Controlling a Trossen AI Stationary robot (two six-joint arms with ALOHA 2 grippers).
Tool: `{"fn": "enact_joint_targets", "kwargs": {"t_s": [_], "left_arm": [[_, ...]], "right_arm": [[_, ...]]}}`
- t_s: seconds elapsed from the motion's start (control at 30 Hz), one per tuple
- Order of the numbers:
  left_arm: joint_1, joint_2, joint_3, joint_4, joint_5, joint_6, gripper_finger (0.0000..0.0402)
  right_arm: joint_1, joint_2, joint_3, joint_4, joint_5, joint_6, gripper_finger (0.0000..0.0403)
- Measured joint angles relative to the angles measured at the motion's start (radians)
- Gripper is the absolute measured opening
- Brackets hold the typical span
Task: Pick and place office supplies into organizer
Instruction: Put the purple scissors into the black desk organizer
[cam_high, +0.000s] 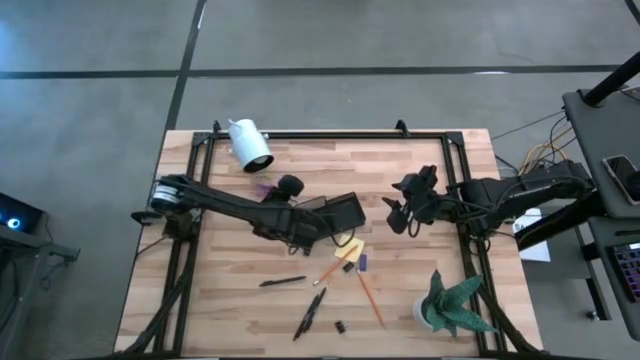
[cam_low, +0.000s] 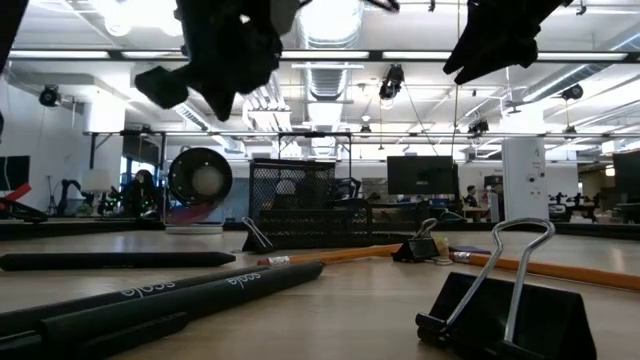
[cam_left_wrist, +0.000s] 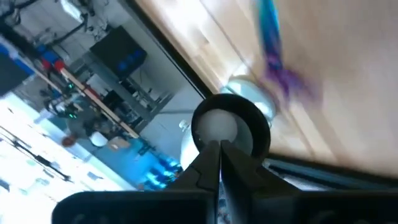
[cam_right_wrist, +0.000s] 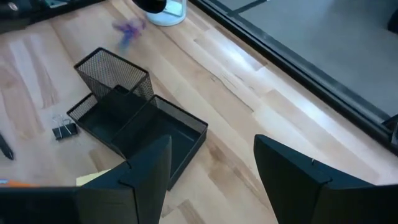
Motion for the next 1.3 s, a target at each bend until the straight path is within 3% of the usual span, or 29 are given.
{"fn": "enact_joint_targets", "kwargs": {"t_s": [0.1, 0.3, 0.47, 0.7, 0.8, 1.03, 1.17, 1.23, 1.3], "left_arm": [[0.000, -0.053, 0.033, 0.000, 0.057, -0.102, 0.0002], [0.046, -0.252, 0.050, 0.006, 0.440, -0.492, 0.0001], [0.046, -0.396, -0.012, 0.035, 0.467, -0.611, 0.0024], [0.048, -0.421, -0.174, 0.055, 0.484, -0.582, 0.0141], [0.072, -0.427, -0.275, 0.121, 0.508, -0.650, 0.0169], [0.266, -0.543, -0.494, 0.346, 0.710, -0.944, 0.0154], [0.409, -0.629, -0.559, 0.403, 0.718, -1.158, 0.0138], [0.457, -0.661, -0.578, 0.468, 0.718, -1.117, 0.0135], [0.465, -0.682, -0.592, 0.578, 0.727, -0.886, 0.0134]], "right_arm": [[0.000, 0.000, 0.000, 0.001, -0.004, 0.044, 0.0221], [-0.015, 0.000, 0.000, 0.002, -0.169, 0.137, 0.0221], [-0.018, 0.005, 0.000, 0.004, -0.202, 0.115, 0.0221], [-0.018, 0.010, 0.000, 0.004, -0.194, 0.005, 0.0221], [-0.018, 0.010, 0.000, 0.000, -0.229, 0.019, 0.0221], [-0.023, 0.009, 0.000, -0.003, -0.321, 0.069, 0.0221], [-0.047, 0.008, 0.000, -0.003, -0.339, 0.072, 0.0221], [-0.064, 0.010, 0.000, -0.003, -0.342, 0.064, 0.0221], [-0.081, 0.010, 0.000, -0.003, -0.343, 0.037, 0.0221]]}}
